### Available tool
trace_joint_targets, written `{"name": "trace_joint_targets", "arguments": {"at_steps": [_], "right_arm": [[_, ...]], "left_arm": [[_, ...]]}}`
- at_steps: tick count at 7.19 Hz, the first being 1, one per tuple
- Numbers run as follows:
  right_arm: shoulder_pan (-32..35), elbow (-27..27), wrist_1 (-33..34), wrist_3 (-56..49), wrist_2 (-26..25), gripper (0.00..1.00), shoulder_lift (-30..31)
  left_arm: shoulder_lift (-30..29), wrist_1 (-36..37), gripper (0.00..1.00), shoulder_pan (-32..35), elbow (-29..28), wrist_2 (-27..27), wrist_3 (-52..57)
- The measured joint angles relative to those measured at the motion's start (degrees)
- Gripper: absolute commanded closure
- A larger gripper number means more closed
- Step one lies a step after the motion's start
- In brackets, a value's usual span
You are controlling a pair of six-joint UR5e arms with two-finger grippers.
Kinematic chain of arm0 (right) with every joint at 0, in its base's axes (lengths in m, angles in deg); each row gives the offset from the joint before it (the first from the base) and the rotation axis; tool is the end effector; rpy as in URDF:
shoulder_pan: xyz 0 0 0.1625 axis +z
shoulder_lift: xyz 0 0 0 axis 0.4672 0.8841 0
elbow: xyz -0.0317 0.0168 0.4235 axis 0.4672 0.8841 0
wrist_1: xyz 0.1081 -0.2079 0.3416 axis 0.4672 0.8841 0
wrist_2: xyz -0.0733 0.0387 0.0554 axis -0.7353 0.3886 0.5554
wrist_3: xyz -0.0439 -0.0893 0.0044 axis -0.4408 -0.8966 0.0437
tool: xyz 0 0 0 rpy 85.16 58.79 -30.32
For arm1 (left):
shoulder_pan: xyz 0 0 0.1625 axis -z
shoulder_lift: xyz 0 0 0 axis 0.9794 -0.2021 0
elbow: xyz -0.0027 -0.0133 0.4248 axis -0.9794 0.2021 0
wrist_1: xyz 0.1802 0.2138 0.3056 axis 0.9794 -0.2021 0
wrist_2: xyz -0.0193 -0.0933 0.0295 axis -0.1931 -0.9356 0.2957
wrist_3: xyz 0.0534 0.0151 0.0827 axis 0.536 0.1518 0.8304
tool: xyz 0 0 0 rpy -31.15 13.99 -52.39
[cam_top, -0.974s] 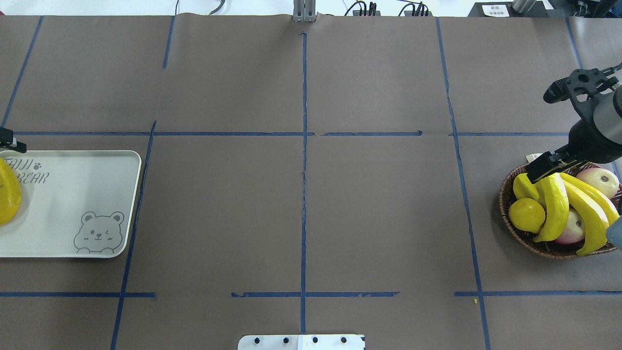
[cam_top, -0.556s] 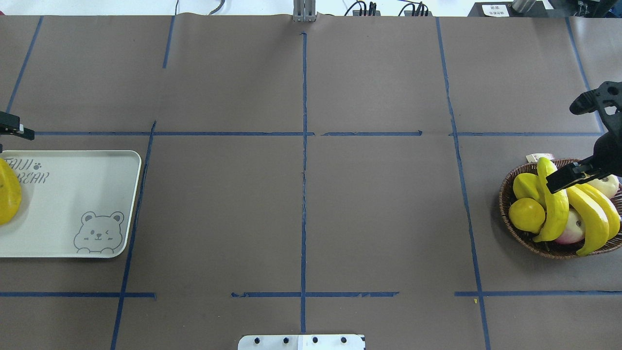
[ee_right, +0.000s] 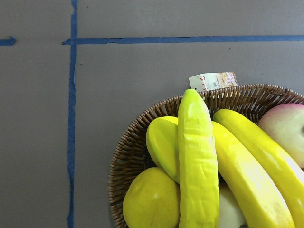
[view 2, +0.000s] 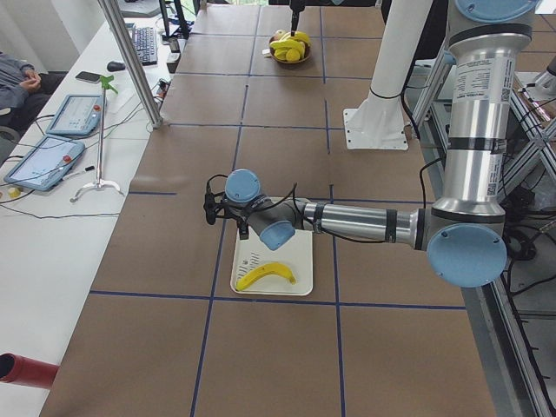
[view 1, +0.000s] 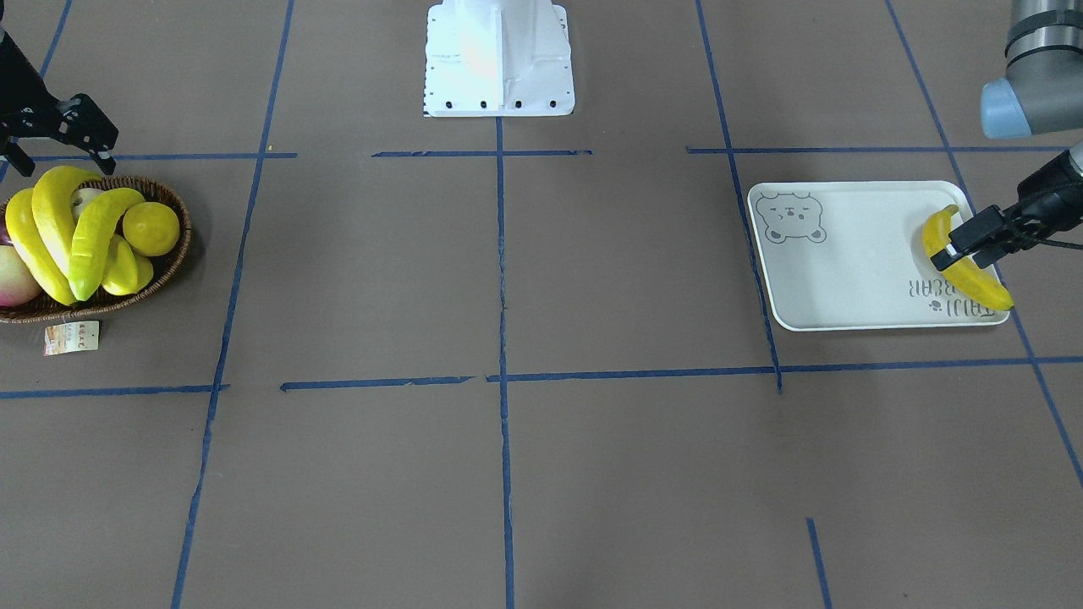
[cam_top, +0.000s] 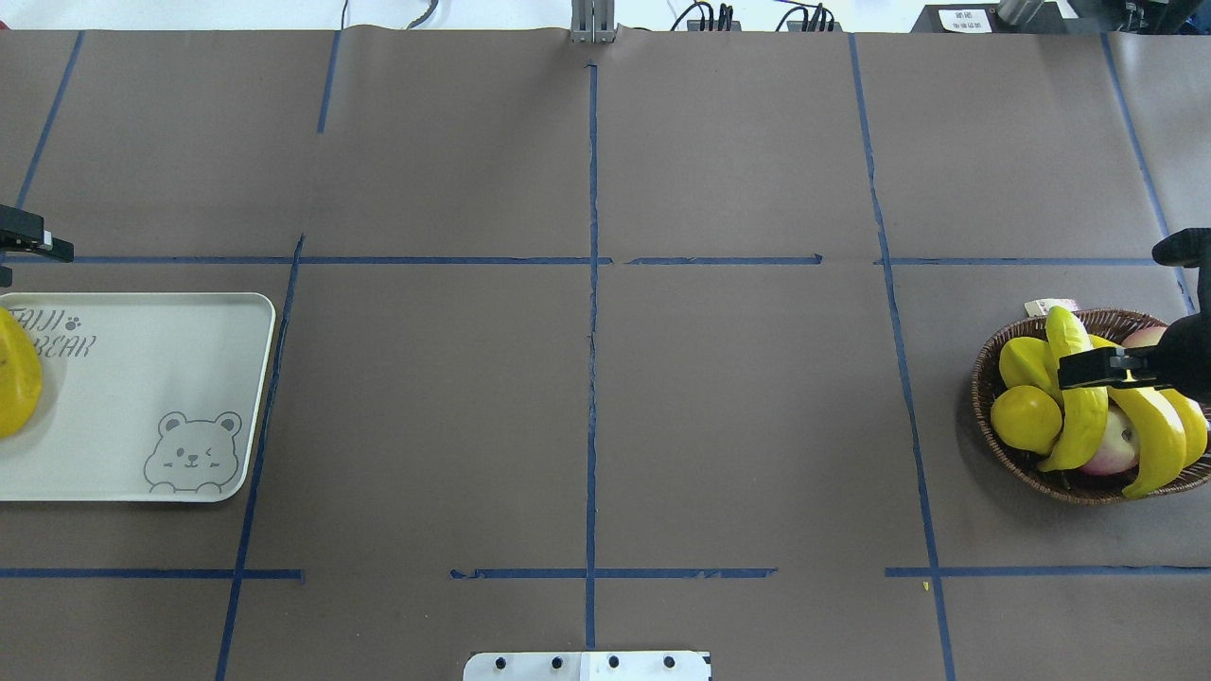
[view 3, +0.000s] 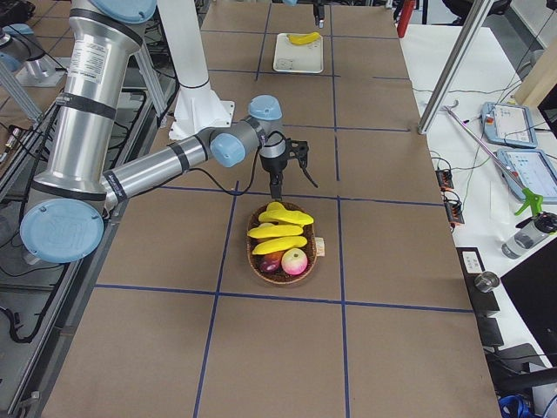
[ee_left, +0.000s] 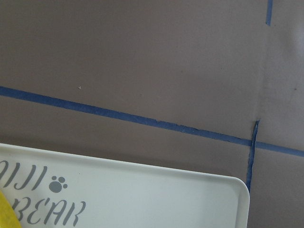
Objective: Transfer all bananas from basket to plate
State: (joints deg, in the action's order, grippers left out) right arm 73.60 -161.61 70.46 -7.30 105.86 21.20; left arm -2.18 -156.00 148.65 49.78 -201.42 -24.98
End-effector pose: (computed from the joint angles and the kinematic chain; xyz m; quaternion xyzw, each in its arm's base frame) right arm -0.1947 -0.3446 0.4470 0.0723 -0.3362 0.0583 0.9372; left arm 0.1191 -0.4985 0.5556 0.0240 0.5270 -0.1113 0.8422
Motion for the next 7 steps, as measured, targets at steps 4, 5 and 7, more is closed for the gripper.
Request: {"name": "trace_joint_targets", "arguments": {"at_steps": [4, 5, 7], "right_arm": [[-6.8, 5.2, -4.3, 4.1, -5.6, 0.16, 1.6], [-7.6, 5.9, -4.4, 4.0, -5.9, 0.21, 1.7], [-8.1, 6.8, -4.6, 3.8, -6.0, 0.28, 1.7]], "left_arm": [[0.2, 0.0, 0.0, -0.1, 0.1, 0.1, 0.1], [0.2, -0.1, 0.0, -0.1, 0.1, 0.1, 0.1], [0.3, -0.1, 0.0, -0.1, 0.1, 0.1, 0.2]]}}
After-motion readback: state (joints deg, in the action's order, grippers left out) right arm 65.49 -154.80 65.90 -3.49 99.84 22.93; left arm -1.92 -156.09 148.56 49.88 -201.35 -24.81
